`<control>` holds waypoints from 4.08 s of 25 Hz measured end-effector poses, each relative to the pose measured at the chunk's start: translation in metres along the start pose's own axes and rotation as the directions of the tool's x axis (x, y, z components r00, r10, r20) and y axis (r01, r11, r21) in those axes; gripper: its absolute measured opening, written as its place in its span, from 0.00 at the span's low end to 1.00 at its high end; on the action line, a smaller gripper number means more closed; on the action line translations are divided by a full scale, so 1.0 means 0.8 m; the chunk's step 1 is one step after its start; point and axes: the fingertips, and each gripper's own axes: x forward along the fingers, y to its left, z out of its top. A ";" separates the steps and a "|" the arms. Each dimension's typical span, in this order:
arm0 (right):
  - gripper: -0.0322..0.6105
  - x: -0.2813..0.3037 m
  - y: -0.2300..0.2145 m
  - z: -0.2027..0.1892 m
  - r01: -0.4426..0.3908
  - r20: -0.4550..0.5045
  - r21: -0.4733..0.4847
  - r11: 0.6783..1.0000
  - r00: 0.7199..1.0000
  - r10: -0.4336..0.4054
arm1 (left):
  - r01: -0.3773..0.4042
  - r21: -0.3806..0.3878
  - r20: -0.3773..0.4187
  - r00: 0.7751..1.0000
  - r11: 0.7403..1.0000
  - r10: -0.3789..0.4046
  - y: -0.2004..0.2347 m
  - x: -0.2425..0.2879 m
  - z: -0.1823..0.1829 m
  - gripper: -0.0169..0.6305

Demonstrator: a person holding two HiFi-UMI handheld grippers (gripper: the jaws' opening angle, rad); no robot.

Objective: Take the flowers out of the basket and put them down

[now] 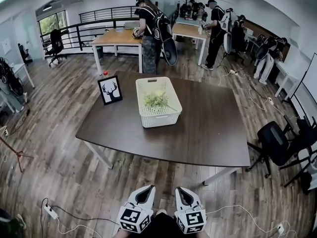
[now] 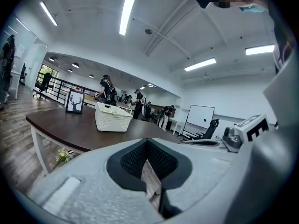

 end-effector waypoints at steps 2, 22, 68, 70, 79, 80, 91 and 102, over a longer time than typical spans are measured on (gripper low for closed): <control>0.06 0.004 -0.008 -0.003 -0.010 -0.004 0.010 1.000 1.000 0.010 | 0.005 0.006 0.001 1.000 1.000 -0.005 -0.005 0.010 0.000 0.03; 0.06 -0.008 -0.047 -0.007 -0.023 -0.004 0.067 0.997 1.000 0.024 | 0.103 0.034 -0.058 0.993 0.994 -0.101 -0.067 0.067 -0.006 0.03; 0.06 0.303 -0.056 0.068 0.051 -0.061 0.065 0.997 0.997 -0.047 | 0.185 0.022 -0.064 0.981 0.983 -0.183 0.198 0.250 0.096 0.03; 0.06 0.315 -0.052 0.070 0.063 -0.058 0.074 0.995 0.997 -0.059 | 0.201 0.027 -0.066 0.978 0.979 -0.199 0.211 0.253 0.100 0.03; 0.06 0.346 -0.040 0.075 0.106 -0.061 0.096 0.990 0.993 -0.101 | 0.237 0.021 -0.068 0.970 0.971 -0.235 0.249 0.269 0.113 0.03; 0.06 0.348 -0.040 0.077 0.109 -0.060 0.097 0.989 0.993 -0.103 | 0.238 0.020 -0.068 0.969 0.971 -0.236 0.252 0.271 0.115 0.03; 0.06 0.374 -0.064 0.101 0.101 -0.009 0.117 0.988 0.995 -0.100 | 0.185 0.010 -0.056 0.981 0.983 -0.184 0.277 0.292 0.130 0.03; 0.06 0.398 -0.102 0.118 0.006 -0.026 0.085 0.996 1.000 -0.004 | 0.097 -0.011 -0.046 0.994 0.995 -0.097 0.276 0.327 0.143 0.03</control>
